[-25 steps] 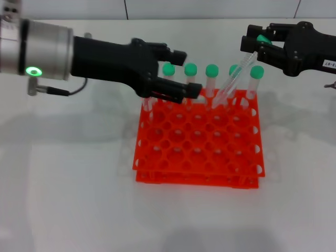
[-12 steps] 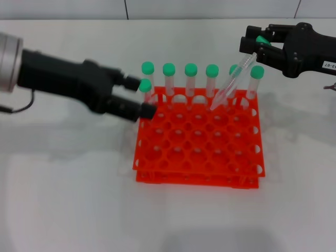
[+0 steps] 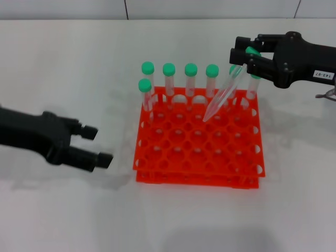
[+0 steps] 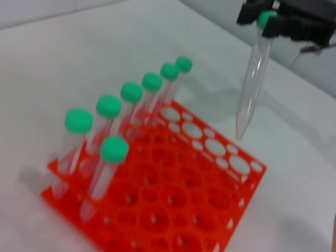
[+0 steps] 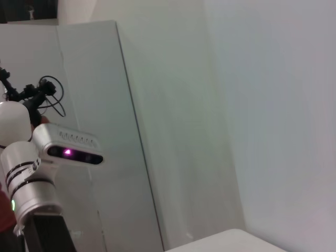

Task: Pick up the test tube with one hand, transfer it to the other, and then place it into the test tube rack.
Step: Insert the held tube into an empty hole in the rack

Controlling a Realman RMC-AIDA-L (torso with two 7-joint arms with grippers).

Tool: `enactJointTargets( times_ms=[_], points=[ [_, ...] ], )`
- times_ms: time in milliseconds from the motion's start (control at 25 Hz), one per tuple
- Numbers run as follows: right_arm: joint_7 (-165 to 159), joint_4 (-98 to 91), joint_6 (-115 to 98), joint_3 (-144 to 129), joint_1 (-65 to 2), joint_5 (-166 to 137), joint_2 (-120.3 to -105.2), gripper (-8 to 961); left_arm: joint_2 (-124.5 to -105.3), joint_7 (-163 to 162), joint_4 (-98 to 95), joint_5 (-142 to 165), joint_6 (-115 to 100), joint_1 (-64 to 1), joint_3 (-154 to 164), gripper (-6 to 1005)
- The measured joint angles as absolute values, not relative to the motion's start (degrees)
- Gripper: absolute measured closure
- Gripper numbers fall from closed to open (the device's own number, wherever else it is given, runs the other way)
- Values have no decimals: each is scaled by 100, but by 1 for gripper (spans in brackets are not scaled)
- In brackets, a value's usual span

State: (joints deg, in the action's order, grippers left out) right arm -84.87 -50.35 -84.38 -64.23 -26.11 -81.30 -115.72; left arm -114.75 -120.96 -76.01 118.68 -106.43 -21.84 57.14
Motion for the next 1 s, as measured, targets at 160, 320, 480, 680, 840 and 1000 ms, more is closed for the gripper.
enactJointTargets(
  times_ms=[160, 320, 480, 680, 840, 1000],
  points=[
    [-8452, -5019, -8379, -6574, -2604, -8085, -11578, 671, -11506, -11699, -7625, 12018, -10598, -1925, 5684, 105],
    [-8439, -5016, -8297, -6692, -2601, -8068, -11592, 671, -11582, -11208, -7683, 12123, -10594, -1766, 5389, 105],
    [-8441, -4961, -8257, -6786, -2594, -7931, -11600, 672, -11619, -10815, -7693, 12107, -10634, -1728, 5162, 105],
    [-8436, -4881, -8157, -6887, -2609, -7791, -11592, 672, -11636, -10460, -7718, 12087, -10644, -1660, 5045, 106],
    [-8431, -4880, -8089, -6920, -2629, -7785, -11595, 672, -11610, -10425, -7726, 12163, -10646, -1640, 5042, 106],
    [-8351, -4876, -8004, -6928, -2625, -7776, -11601, 672, -11633, -10353, -7725, 12217, -10650, -1638, 5040, 106]
  ],
)
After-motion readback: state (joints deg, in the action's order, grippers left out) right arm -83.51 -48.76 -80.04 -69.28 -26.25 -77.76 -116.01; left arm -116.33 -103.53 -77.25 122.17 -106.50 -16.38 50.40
